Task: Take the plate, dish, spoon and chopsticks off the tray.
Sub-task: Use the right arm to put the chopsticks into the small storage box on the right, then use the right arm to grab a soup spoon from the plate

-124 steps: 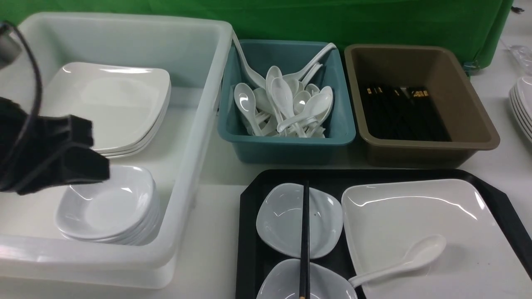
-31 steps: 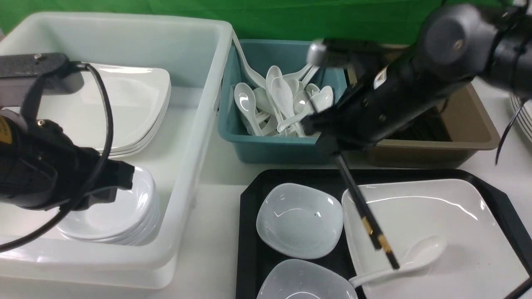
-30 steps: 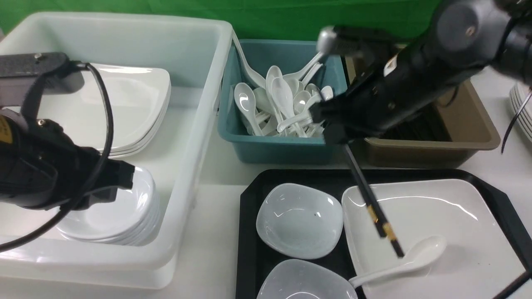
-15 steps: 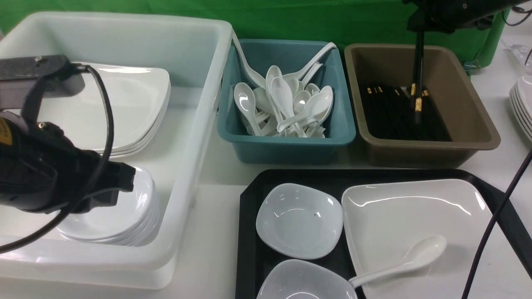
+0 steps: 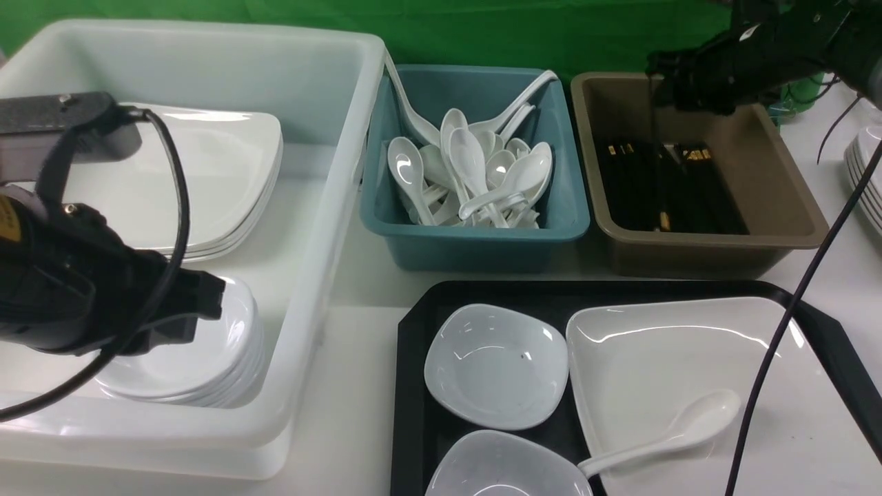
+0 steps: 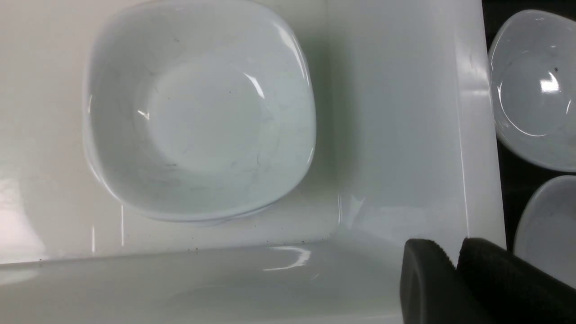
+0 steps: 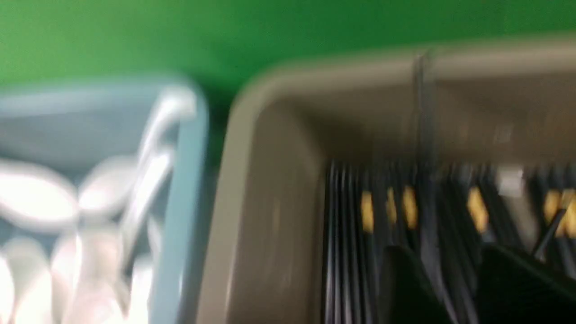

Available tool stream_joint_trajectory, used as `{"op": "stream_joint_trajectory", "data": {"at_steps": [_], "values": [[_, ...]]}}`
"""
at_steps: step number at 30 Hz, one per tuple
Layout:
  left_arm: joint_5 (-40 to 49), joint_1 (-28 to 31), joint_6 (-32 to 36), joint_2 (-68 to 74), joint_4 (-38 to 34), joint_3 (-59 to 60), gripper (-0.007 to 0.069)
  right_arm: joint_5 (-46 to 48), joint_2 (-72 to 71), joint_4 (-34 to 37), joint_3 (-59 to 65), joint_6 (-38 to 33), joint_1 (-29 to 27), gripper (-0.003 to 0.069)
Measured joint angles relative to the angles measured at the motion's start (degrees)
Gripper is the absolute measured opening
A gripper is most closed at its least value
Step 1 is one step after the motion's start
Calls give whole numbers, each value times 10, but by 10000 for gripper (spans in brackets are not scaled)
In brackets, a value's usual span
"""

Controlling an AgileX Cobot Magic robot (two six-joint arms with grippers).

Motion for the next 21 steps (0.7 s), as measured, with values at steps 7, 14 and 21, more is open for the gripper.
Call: {"op": "stream_joint_trajectory", "data": {"at_steps": [7, 14, 21], "values": [[-1, 0, 0, 0, 0, 0, 85, 207, -24, -4, 0, 1, 0, 337], [0, 0, 2, -1, -3, 0, 85, 295, -207, -106, 176, 22, 19, 291], [7, 0, 28, -6, -32, 0, 85, 171, -367, -113, 543, 70, 36, 501]]}}
